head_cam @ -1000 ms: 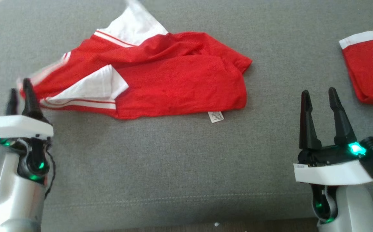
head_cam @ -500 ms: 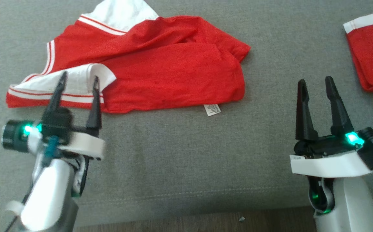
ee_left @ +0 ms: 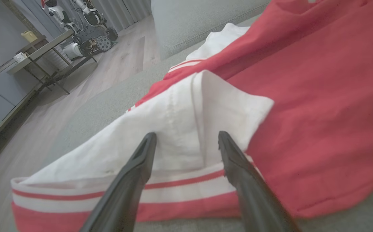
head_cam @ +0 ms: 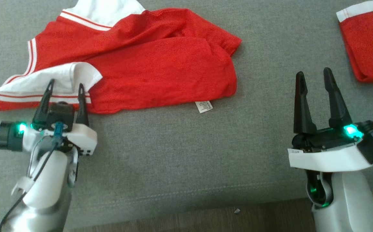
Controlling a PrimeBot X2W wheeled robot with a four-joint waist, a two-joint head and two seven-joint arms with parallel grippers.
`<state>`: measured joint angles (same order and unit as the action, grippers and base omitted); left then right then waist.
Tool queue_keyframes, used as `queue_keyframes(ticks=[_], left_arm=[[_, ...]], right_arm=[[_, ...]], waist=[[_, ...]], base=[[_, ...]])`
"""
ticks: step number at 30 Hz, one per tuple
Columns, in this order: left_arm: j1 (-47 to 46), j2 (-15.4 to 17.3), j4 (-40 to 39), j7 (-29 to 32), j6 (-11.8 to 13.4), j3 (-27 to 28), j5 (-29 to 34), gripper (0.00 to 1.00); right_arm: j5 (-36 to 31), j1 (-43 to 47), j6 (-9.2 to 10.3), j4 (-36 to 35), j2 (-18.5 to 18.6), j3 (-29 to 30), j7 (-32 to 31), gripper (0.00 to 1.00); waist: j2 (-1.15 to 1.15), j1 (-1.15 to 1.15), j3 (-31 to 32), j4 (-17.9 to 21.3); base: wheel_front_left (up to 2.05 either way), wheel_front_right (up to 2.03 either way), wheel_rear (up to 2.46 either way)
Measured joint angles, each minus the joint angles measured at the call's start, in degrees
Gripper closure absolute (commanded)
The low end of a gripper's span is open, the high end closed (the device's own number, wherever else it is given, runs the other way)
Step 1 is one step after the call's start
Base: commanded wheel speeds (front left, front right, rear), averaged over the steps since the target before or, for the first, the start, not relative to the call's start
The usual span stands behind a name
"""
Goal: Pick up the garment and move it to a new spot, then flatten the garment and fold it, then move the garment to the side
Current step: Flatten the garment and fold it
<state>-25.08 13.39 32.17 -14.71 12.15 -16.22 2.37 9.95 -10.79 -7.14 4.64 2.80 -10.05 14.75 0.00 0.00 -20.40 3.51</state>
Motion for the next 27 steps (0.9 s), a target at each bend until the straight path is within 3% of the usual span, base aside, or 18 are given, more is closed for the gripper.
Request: queue_keyframes(ticks=[5, 6, 8, 9, 17, 21, 27], left_arm=[[-1.7, 0.1, 5.1, 0.0, 1.1, 0.5, -0.6, 0.0], [-1.9, 0.1, 5.5, 0.0, 1.6, 0.5, -0.6, 0.15], [-2.3, 0.1, 5.6, 0.0, 1.9, 0.6, -0.9, 0.91], [-2.5, 0.2, 5.6, 0.0, 2.0, 0.6, -1.0, 1.0], [-1.9, 0.7, 1.8, 0.0, 2.3, 0.4, -1.5, 1.0], [0.0, 2.1, -1.9, 0.0, 2.5, 0.1, -1.5, 1.0], [1.7, 3.2, -5.7, 0.0, 2.5, -0.6, -1.5, 1.0]], right_arm=[[0.0, -0.1, 0.0, 0.1, 0.0, -0.2, 0.0, 0.0], [0.0, -0.1, 0.0, 0.1, 0.0, -0.3, 0.0, 0.0], [0.0, -0.1, 0.0, 0.1, 0.0, -0.3, 0.0, 0.0], [0.0, -0.1, 0.0, 0.1, 0.0, -0.3, 0.0, 0.0], [0.5, -0.1, 0.0, 3.2, 0.1, -2.6, 0.0, 0.0], [1.9, -2.0, 0.0, 14.7, 0.1, -6.3, 0.0, 0.0], [3.0, -12.0, 0.0, 34.5, 0.3, -8.7, 0.0, 0.0]], waist=[[0.0, 0.0, -0.5, 0.5], [0.0, 0.0, -0.5, 0.6], [0.0, 0.0, -0.5, 0.8], [0.0, 0.0, -0.5, 0.8], [0.0, 0.0, 0.5, -0.4], [0.0, 0.0, 1.0, -1.7], [0.0, 0.0, 1.4, -4.5]], base=[[0.0, 0.0, 0.0], [0.0, 0.0, 0.0], [0.0, 0.0, 0.0], [0.0, 0.0, 0.0], [0.0, 0.0, 0.0], [0.0, 0.0, 0.0], [0.0, 0.0, 0.0]])
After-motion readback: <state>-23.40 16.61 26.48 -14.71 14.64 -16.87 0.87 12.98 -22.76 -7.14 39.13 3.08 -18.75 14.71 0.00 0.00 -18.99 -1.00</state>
